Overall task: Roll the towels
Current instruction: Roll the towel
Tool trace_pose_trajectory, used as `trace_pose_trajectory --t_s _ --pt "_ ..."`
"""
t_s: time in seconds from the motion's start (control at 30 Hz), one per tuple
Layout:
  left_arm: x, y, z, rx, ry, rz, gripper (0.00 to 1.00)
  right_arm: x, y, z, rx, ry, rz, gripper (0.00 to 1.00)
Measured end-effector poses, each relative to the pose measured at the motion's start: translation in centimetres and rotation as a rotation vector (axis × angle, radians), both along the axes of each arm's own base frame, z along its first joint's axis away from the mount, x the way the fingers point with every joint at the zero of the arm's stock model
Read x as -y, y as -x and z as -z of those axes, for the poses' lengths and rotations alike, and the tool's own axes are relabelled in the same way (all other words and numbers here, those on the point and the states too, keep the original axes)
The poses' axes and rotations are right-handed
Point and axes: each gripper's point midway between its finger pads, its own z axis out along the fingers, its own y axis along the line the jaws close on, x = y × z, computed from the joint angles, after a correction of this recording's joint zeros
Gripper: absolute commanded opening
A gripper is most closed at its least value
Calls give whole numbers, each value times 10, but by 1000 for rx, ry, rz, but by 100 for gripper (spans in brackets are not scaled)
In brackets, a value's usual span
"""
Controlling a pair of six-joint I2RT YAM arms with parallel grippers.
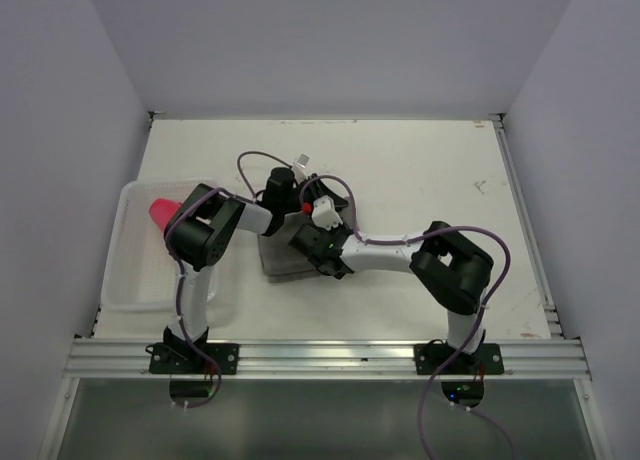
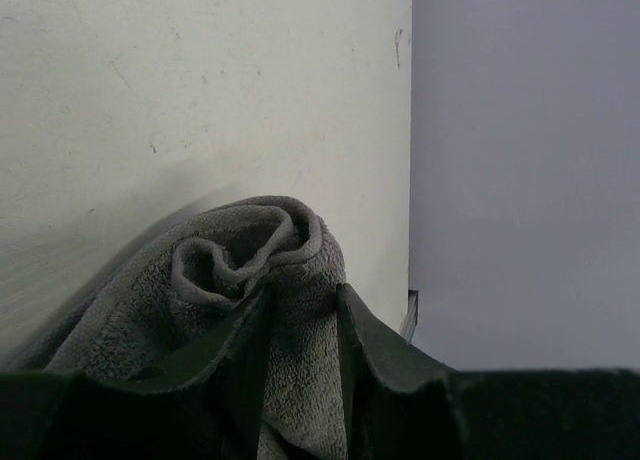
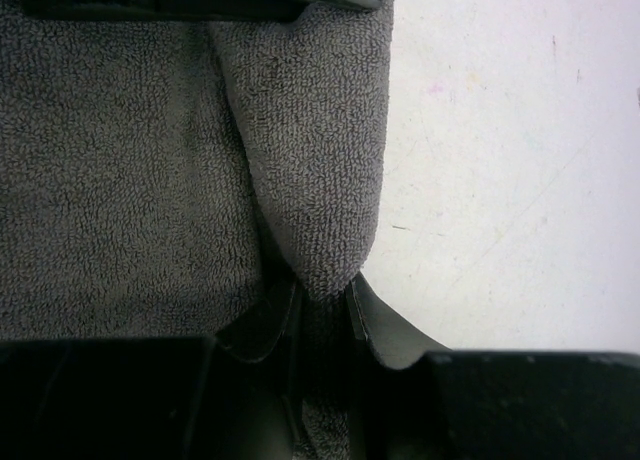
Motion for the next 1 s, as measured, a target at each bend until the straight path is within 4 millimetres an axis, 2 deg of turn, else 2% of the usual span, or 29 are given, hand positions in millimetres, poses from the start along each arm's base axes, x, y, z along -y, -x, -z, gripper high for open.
trace_pose_trajectory --t_s 0.2,0.43,0.63,0.8,0.87,1.0 --pt "-2 2 10 -30 -25 -7 35 2 0 2 7 -15 16 0" --pt "-5 -1 20 -48 -75 -21 35 6 -2 0 -1 -94 40 10" --pt "-5 -6 25 -52 -112 -17 35 4 -4 -6 -27 -173 46 23" --pt "-5 -8 28 -49 -137 -14 35 5 -4 -9 -44 -238 58 43" --pt "-6 -9 29 -47 -148 -17 35 6 -2 -17 -46 -274 57 51" --pt "-6 -10 30 -43 -161 -14 35 6 0 -39 -42 -379 52 59"
